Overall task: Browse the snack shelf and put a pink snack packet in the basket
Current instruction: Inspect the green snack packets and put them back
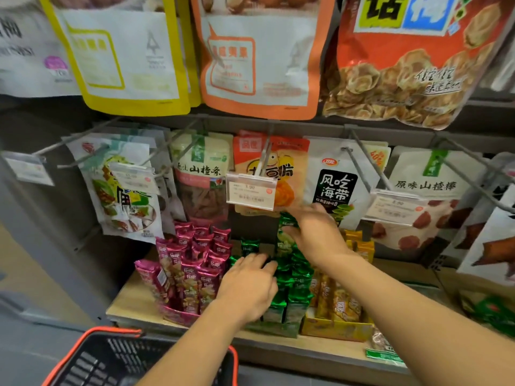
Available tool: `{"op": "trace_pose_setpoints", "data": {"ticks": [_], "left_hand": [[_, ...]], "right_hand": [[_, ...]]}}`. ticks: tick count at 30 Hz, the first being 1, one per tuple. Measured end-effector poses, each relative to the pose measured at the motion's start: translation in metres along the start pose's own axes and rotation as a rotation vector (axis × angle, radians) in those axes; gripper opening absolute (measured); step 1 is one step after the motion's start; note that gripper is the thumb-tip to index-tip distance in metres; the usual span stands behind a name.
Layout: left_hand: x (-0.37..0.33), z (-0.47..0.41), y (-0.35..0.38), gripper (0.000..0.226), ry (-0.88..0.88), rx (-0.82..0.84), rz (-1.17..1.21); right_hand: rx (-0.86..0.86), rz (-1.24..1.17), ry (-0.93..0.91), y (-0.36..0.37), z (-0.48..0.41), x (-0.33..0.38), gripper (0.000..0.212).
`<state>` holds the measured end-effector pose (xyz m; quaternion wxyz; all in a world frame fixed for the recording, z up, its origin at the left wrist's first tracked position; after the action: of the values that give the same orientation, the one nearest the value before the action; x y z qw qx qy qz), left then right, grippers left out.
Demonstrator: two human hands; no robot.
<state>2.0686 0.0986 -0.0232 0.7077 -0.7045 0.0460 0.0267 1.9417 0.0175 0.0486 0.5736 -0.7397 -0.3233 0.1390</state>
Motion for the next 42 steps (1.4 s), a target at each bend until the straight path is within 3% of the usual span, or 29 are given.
{"op": "trace_pose_setpoints", "data": {"ticks": [7,10,15,17,19,21,23,25,28,33,36,39,42], "left_hand": [[0.016,-0.004,0.001,0.047,0.024,0.029,0.128],[0.02,-0.007,0.001,0.047,0.03,0.001,0.207],[0.021,-0.006,-0.012,0.041,0.011,-0.138,0.371],[0.026,-0.003,-0.024,0.035,-0.03,-0.229,0.396],[0.032,0.001,-0.036,0.029,-0.051,-0.241,0.386],[0.036,0.008,-0.041,0.027,-0.056,-0.109,0.323],[0.039,0.016,-0.038,0.033,-0.053,0.073,0.214],[0.04,0.025,-0.031,0.043,-0.046,0.213,0.144],[0.038,0.031,-0.024,0.052,0.007,0.21,0.056],[0.024,0.033,-0.02,0.03,0.093,0.077,-0.111],[0.024,0.035,-0.033,0.033,0.112,0.035,-0.154],[0.023,0.046,-0.068,0.03,0.128,-0.104,-0.022],[0.028,0.067,-0.111,0.016,0.148,-0.349,0.078]], "right_hand": [[0.325,-0.069,0.097,0.061,0.0,-0.021,0.031],[0.393,-0.119,0.077,0.072,0.002,-0.02,0.045],[0.592,0.008,-0.051,0.079,0.009,-0.019,0.064],[0.537,-0.031,-0.051,0.077,0.014,-0.02,0.063],[0.308,-0.147,-0.019,0.068,0.019,-0.021,0.055],[0.038,-0.231,0.042,0.055,0.025,-0.02,0.044],[-0.1,-0.215,0.01,0.045,0.036,-0.011,0.036],[-0.046,-0.164,-0.131,0.042,0.049,0.006,0.041],[0.107,-0.017,-0.258,0.049,0.068,0.023,0.05],[0.076,0.1,-0.191,0.054,0.082,0.033,0.036],[0.049,0.096,-0.17,0.055,0.083,0.036,0.035],[0.078,0.114,-0.161,0.056,0.082,0.036,0.036],[0.162,0.092,-0.113,0.056,0.078,0.038,0.04]]}}
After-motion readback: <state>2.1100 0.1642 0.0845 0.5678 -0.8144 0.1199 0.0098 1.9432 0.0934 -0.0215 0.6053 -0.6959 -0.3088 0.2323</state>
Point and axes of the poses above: each hand's wrist, its own z-axis away from the middle knuckle, its own y-axis out of the palm, x = y × z, the point moved 3 cm from there along -z, towards the middle knuckle, and after that the axes turned 10 degrees about -y, right-handed, at the moved point
